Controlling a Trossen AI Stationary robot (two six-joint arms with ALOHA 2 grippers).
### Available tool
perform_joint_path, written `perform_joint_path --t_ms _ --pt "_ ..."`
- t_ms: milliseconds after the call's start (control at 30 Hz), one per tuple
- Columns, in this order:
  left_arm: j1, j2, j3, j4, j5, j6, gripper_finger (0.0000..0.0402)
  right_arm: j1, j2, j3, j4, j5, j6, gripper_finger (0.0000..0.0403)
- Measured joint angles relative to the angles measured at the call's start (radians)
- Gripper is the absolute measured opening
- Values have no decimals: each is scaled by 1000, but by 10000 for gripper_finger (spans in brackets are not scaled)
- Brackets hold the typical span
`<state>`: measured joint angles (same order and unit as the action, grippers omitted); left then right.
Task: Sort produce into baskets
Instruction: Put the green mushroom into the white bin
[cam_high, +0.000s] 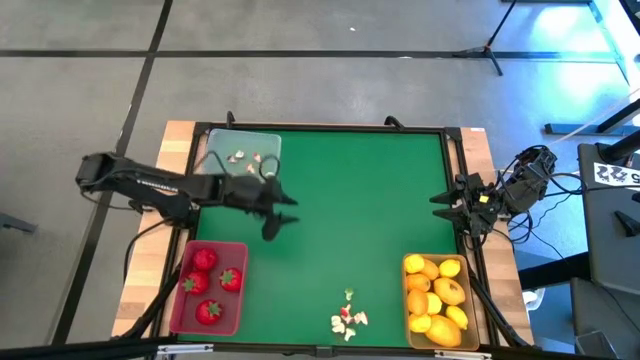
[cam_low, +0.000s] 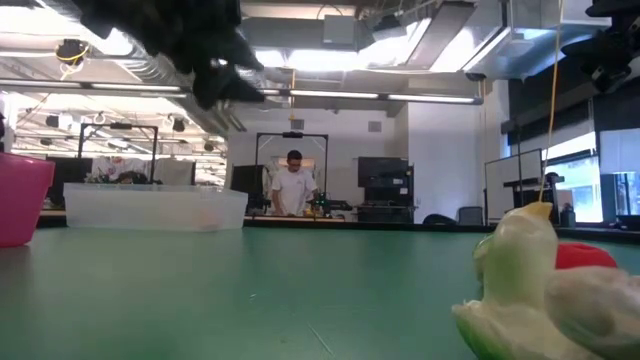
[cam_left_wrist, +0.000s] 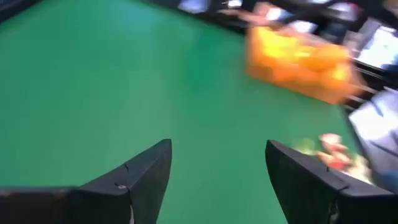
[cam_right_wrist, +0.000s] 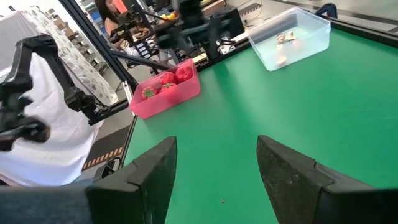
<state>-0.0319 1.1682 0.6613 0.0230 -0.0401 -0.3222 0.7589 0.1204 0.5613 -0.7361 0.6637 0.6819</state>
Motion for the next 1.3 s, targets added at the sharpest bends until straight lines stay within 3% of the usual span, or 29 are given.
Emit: perform_joint_path --t_ms 167,467,800,1300 --pt "-176 127 0 243 -95 45 255 0 0 0 0 10 0 221" --pt "-300 485 134 433 -142 127 255 0 0 0 0 10 1 221" --pt "-350 793 380 435 -143 203 255 0 0 0 0 10 1 221" --pt "-354 1006 571 436 -93 198 255 0 0 0 0 10 2 221"
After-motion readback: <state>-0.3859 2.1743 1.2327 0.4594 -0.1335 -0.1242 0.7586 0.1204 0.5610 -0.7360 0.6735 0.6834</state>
